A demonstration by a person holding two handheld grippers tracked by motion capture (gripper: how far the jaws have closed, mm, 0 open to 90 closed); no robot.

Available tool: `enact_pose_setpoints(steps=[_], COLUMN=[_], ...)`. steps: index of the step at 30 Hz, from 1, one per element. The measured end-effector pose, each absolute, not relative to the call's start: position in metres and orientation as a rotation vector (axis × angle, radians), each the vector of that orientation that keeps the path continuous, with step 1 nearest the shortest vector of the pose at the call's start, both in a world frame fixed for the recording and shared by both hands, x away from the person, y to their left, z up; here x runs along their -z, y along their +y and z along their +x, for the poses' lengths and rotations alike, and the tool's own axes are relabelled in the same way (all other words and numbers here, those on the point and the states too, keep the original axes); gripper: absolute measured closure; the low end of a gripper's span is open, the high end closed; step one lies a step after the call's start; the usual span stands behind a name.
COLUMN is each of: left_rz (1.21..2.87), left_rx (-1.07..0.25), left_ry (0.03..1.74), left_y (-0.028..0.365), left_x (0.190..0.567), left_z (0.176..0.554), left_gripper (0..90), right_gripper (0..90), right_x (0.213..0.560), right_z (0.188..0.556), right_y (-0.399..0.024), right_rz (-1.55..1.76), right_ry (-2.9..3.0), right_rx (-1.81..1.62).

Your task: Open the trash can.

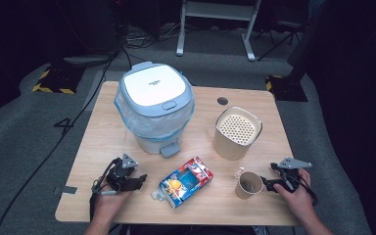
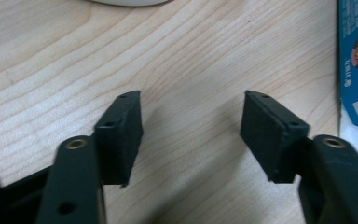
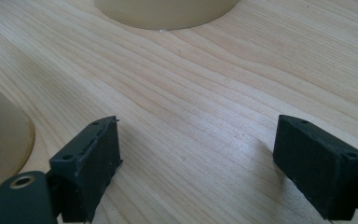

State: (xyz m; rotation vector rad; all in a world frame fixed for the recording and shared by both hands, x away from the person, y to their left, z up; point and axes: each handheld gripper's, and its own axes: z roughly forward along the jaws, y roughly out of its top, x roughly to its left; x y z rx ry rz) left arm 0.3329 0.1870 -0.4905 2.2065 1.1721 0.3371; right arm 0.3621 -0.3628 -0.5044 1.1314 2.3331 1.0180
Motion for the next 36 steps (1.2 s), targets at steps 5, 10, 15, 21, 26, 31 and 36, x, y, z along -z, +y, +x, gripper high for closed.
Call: enact_pose_setpoints(steps=[5,10,15,21,26,31,36], left_rz=[2.229,2.181,2.142,2.096,2.055,1.982,1.896], left_rx=[-0.330,-0.279,-0.222,-0.239,-0.237,-0.266,-0.278], left_ry=[1.148,1.112,1.053,0.987,0.951,0.920,0.891], left_y=[0.184,0.186,0.193,0.202,0.205,0.210,0.215], left_x=[0.485,0.473,0.467,0.447,0.437,0.423,0.407], left_z=[0.332,0.330,0.330,0.325,0.324,0.323,0.322], left_gripper=[55.1,72.1,86.1,90.0,90.0,90.0,90.0], right_gripper=[14.7,14.6,14.6,14.6,14.5,14.5,14.5], right_x=[0.504,0.504,0.504,0.504,0.505,0.504,0.505], right_z=[0.362,0.362,0.362,0.362,0.362,0.362,0.362], right_y=[-0.363,-0.363,-0.363,-0.363,-0.362,-0.362,-0.362], right_rz=[1.131,1.131,1.132,1.131,1.132,1.132,1.132], right_ry=[2.333,2.333,2.333,2.331,2.330,2.331,2.330], right_rx=[-1.018,-1.018,-1.018,-1.016,-1.017,-1.016,-1.017])
